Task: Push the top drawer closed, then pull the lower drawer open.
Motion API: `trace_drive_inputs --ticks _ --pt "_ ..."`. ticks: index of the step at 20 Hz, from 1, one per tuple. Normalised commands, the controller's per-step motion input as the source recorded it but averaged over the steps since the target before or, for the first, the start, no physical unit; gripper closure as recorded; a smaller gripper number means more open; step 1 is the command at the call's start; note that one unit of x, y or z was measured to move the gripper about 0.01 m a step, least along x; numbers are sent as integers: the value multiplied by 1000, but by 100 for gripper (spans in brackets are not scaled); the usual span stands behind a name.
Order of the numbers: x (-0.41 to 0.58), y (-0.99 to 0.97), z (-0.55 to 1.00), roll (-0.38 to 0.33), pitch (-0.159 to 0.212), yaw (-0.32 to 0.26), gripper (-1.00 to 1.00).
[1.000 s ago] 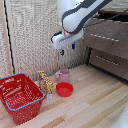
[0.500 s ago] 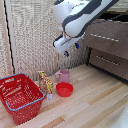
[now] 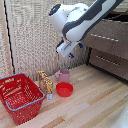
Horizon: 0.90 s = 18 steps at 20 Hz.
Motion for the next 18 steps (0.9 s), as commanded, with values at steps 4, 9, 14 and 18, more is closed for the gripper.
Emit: trace_drive_inputs --ticks 4,9,14,18 --pt "-61 0 5 -375 23 104 -100" --pt "-11 0 63 -375 5 103 -100" --pt "1 22 297 -327 11 84 -100" --pt "14 -90 374 -265 1 89 -100"
